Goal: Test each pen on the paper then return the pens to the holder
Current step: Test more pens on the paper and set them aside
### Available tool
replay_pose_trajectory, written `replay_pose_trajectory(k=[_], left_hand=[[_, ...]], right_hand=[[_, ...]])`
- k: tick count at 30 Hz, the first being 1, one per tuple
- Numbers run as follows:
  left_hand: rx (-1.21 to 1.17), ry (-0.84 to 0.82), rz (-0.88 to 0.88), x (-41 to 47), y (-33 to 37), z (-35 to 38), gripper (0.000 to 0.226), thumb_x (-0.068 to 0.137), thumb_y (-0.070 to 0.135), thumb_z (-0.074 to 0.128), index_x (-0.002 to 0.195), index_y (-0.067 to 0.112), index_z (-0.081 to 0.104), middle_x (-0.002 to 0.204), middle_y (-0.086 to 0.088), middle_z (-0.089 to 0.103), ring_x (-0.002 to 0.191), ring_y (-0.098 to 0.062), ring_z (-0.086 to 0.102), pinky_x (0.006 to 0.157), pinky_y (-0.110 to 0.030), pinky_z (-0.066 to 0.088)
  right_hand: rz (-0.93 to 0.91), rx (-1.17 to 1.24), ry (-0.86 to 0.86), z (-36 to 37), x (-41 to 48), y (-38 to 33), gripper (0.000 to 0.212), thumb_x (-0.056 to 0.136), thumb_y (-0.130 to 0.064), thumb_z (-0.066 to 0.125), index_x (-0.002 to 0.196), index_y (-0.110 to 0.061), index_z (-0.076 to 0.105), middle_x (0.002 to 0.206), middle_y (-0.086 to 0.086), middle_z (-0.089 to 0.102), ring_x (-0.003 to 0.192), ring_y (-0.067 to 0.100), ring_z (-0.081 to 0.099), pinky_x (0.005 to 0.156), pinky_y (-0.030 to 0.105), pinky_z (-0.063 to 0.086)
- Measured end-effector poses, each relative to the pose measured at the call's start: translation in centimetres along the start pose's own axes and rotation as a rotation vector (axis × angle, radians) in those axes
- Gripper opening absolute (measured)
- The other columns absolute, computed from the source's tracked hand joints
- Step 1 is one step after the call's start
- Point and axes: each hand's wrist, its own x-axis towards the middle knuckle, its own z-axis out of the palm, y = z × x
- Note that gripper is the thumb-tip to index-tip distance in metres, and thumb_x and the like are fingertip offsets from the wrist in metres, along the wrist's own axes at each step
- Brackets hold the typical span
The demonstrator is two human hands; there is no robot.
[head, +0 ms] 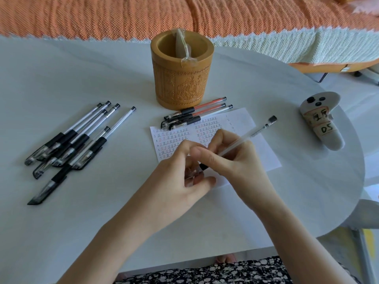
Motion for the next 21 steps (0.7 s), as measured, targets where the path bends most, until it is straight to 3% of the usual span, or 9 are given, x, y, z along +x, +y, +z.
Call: replay_pose_trajectory(k=[2,6,7,9,12,15,18,21], left_hand=[[-0.031,-0.006,0.006,0.1,-0.1,-0.1,0.029,0.082,0.025,0.066,0.104,0.034,0.048,0.081,0.012,0.063,0.068,-0.001,0.058,0.062,-0.011,0.043],[-0.137,-0.082,0.009,0.1,-0.4,-0.6,0.037,0.081,0.034,0.052,0.116,0.044,0.045,0.097,0.002,0.063,0.091,-0.024,0.058,0.088,-0.035,0.046],[-0.162,-0.093,0.009,0.1,-0.4,-0.8,0.039,0.082,0.035,0.051,0.119,0.045,0.044,0.099,0.001,0.063,0.093,-0.024,0.058,0.092,-0.04,0.045],[-0.166,-0.096,0.034,0.1,-0.3,-1.0,0.037,0.088,0.04,0.054,0.123,0.043,0.043,0.094,0.007,0.065,0.092,-0.016,0.059,0.094,-0.036,0.044],[-0.114,-0.025,0.092,0.3,-0.2,-1.0,0.037,0.082,0.037,0.051,0.118,0.034,0.045,0.084,0.013,0.069,0.07,-0.009,0.06,0.075,-0.022,0.046],[-0.113,0.102,0.062,0.4,-0.3,-1.1,0.024,0.078,0.031,0.062,0.099,0.023,0.053,0.075,0.005,0.072,0.052,-0.016,0.059,0.054,-0.023,0.046],[-0.052,0.192,0.065,0.4,-0.4,-1.2,0.018,0.075,0.031,0.069,0.08,0.018,0.057,0.064,0.002,0.068,0.045,-0.016,0.058,0.043,-0.022,0.043],[-0.007,0.212,0.115,0.1,-0.3,-0.8,0.024,0.076,0.037,0.065,0.075,0.015,0.055,0.059,0.002,0.064,0.041,-0.016,0.055,0.042,-0.017,0.037]], right_hand=[[0.013,-0.003,-0.062,-0.3,0.0,0.0,0.028,0.072,-0.021,0.08,0.062,-0.011,0.056,0.065,0.019,0.067,0.062,0.034,0.066,0.057,0.034,0.048],[0.067,0.036,-0.163,-1.1,0.1,-0.2,0.018,0.081,-0.023,0.064,0.071,-0.009,0.06,0.055,-0.01,0.057,0.05,0.002,0.049,0.052,0.011,0.037],[0.074,0.055,-0.176,-1.3,0.0,-0.2,0.017,0.083,-0.023,0.061,0.074,-0.008,0.062,0.055,-0.011,0.054,0.051,0.002,0.046,0.051,0.011,0.034],[0.076,0.083,-0.182,-1.6,0.1,-0.2,0.015,0.086,-0.021,0.058,0.078,-0.01,0.064,0.056,-0.01,0.054,0.052,0.005,0.045,0.051,0.012,0.034],[0.057,0.082,-0.155,-1.8,0.1,0.0,0.01,0.083,-0.023,0.065,0.076,-0.016,0.066,0.06,-0.004,0.058,0.053,0.01,0.047,0.05,0.015,0.035],[0.038,0.086,-0.1,-1.9,0.3,-0.1,0.01,0.076,-0.025,0.07,0.073,-0.015,0.069,0.058,-0.001,0.059,0.05,0.01,0.046,0.047,0.015,0.034],[0.028,0.077,-0.045,-1.7,0.3,-0.2,0.017,0.073,-0.027,0.072,0.074,-0.01,0.07,0.052,-0.005,0.055,0.048,0.01,0.04,0.045,0.013,0.032],[0.047,0.076,0.015,-1.4,0.2,-0.3,0.017,0.071,-0.029,0.073,0.075,-0.013,0.07,0.052,-0.004,0.054,0.049,0.011,0.041,0.045,0.015,0.031]])
